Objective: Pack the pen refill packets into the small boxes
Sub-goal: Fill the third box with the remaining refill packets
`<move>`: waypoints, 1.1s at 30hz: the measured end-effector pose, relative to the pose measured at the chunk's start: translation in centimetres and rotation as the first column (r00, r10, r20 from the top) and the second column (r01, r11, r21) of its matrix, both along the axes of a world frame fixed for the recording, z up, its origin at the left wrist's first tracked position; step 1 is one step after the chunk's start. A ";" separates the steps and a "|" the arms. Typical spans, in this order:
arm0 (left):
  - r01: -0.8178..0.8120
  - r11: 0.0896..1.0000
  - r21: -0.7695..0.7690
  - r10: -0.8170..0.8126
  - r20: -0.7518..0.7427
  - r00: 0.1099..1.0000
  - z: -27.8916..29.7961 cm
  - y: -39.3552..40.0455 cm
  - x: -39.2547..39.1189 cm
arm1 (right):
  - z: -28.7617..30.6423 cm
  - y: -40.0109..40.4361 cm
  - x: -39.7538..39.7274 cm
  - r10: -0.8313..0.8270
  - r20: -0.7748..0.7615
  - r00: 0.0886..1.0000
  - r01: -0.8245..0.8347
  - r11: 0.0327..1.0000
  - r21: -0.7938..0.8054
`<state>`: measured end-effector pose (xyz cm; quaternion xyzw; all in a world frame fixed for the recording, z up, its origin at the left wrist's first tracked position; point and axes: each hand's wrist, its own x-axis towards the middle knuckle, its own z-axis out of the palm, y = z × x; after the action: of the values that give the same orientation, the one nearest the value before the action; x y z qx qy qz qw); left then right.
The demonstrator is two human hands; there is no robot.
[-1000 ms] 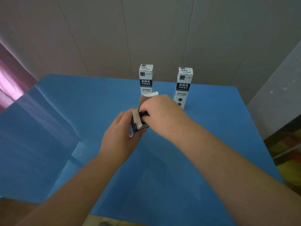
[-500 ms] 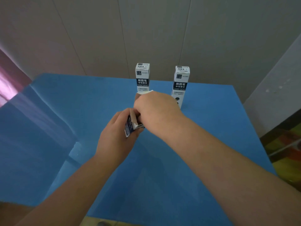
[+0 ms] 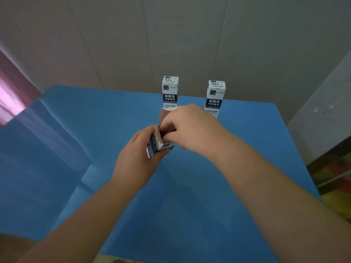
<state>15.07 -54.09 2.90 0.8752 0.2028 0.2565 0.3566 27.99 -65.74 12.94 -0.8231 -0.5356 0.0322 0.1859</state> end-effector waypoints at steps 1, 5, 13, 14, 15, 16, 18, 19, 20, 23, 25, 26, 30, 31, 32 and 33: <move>-0.006 0.999 -0.050 0.007 0.012 1.000 0.0 0.2 0.0 | -0.2 -0.8 0.3 0.007 -0.118 0.993 0.010 0.989 0.145; -0.007 0.979 -0.205 0.025 0.089 0.996 0.0 0.2 -0.3 | -2.5 -3.5 0.7 -0.001 -0.459 0.888 0.265 0.817 0.512; 0.180 0.979 -0.099 -0.154 0.228 0.962 -0.3 -1.0 0.8 | -5.8 -4.5 0.2 0.139 -0.571 0.809 0.224 0.825 0.518; 0.186 0.978 -0.089 -0.162 0.224 0.961 -0.3 -1.1 1.0 | -5.8 -4.6 0.3 0.153 -0.551 0.820 0.216 0.809 0.546; 0.200 0.976 -0.084 -0.178 0.219 0.959 -0.3 -1.2 1.2 | -5.8 -4.8 0.4 0.162 -0.533 0.830 0.207 0.798 0.565; 0.219 0.973 -0.078 -0.199 0.213 0.957 -0.2 -1.3 1.4 | -5.9 -5.0 0.5 0.161 -0.523 0.837 0.206 0.793 0.573; 0.262 0.964 -0.045 -0.248 0.203 0.947 -0.2 -1.4 1.7 | -6.1 -5.4 0.8 0.134 -0.496 0.858 0.206 0.795 0.570; 0.282 0.959 -0.033 -0.270 0.198 0.942 -0.1 -1.5 1.8 | -6.3 -5.6 0.9 0.120 -0.477 0.871 0.203 0.796 0.570; 0.293 0.955 -0.038 -0.280 0.201 0.939 -0.1 -1.5 1.8 | -6.3 -5.8 1.0 0.115 -0.464 0.878 0.200 0.793 0.575; 0.265 0.955 -0.135 -0.220 0.278 0.935 0.4 -1.7 1.5 | -6.3 -5.9 0.8 0.129 -0.449 0.884 0.191 0.778 0.599; 0.262 0.947 -0.188 -0.185 0.350 0.918 1.3 -1.8 1.4 | -6.3 -5.8 0.7 0.133 -0.448 0.884 0.188 0.776 0.602; 0.262 0.951 -0.166 -0.185 0.374 0.909 1.8 -1.9 1.4 | -6.3 -5.7 0.7 0.132 -0.451 0.883 0.192 0.774 0.603; 0.219 0.974 0.055 -0.225 0.326 0.918 3.1 -1.4 1.9 | -6.6 -5.5 0.5 0.149 -0.544 0.825 0.261 0.754 0.603; 0.211 0.975 0.072 -0.223 0.306 0.925 3.1 -1.4 1.9 | -6.6 -5.5 0.4 0.145 -0.572 0.808 0.285 0.753 0.593; 0.207 0.975 0.076 -0.220 0.297 0.929 3.0 -1.4 1.9 | -6.6 -5.5 0.4 0.140 -0.589 0.796 0.299 0.754 0.585; 0.206 0.976 0.074 -0.219 0.297 0.929 2.9 -1.4 1.8 | -6.6 -5.4 0.4 0.141 -0.596 0.790 0.305 0.753 0.583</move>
<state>16.91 -55.47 5.77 0.8493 0.0444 0.3521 0.3907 28.37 -71.15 6.31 -0.6741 -0.3844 0.0970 0.6232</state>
